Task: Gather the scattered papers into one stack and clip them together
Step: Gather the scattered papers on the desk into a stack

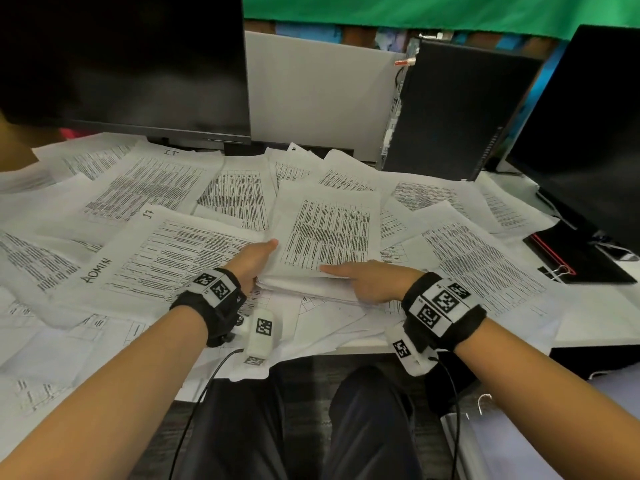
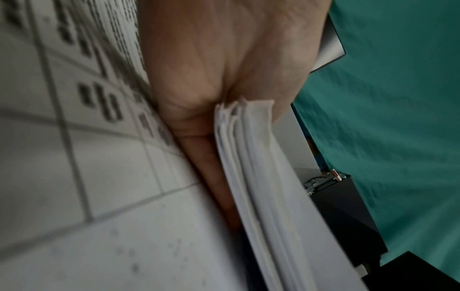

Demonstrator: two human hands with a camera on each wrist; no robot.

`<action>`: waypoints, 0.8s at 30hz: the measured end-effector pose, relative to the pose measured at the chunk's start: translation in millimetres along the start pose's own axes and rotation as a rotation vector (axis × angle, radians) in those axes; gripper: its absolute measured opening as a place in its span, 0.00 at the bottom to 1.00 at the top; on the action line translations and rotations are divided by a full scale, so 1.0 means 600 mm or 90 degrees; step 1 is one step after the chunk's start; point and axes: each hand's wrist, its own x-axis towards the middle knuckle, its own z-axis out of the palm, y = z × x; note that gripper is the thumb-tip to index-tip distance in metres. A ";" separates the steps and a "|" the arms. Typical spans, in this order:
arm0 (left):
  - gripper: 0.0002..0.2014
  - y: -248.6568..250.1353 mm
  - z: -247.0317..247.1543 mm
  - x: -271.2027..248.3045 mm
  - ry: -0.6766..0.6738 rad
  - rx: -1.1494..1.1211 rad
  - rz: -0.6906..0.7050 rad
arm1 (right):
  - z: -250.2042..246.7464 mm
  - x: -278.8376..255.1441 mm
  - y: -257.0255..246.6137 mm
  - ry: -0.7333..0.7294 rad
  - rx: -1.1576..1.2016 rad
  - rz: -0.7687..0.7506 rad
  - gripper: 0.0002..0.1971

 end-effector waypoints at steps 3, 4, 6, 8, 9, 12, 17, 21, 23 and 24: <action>0.26 0.000 0.000 -0.004 -0.027 0.032 0.019 | 0.019 0.012 -0.001 -0.043 -0.023 0.006 0.42; 0.23 0.000 0.001 -0.005 -0.035 0.058 0.035 | 0.019 0.012 -0.001 -0.064 -0.037 0.008 0.41; 0.18 0.001 0.003 -0.012 -0.022 0.103 0.075 | 0.008 0.005 0.006 -0.079 -0.004 -0.006 0.39; 0.17 0.008 0.003 -0.022 -0.001 0.124 0.137 | -0.013 0.010 0.029 0.011 0.151 -0.010 0.40; 0.17 0.016 0.003 -0.034 0.005 0.123 0.173 | -0.020 0.016 0.042 0.132 0.254 0.018 0.43; 0.16 0.042 0.002 -0.068 -0.003 0.090 0.256 | -0.021 0.033 0.074 0.471 0.605 0.102 0.33; 0.10 0.081 -0.016 -0.094 -0.052 0.051 0.195 | -0.017 0.064 0.070 0.322 1.113 -0.001 0.21; 0.10 0.076 -0.052 -0.097 -0.058 0.001 0.087 | 0.007 0.104 0.067 0.322 1.179 0.083 0.20; 0.11 0.063 -0.060 -0.097 0.011 -0.043 0.082 | 0.021 0.120 0.068 0.293 1.193 0.105 0.22; 0.11 0.057 -0.062 -0.095 0.037 -0.065 0.094 | 0.023 0.124 0.068 0.279 1.190 0.110 0.22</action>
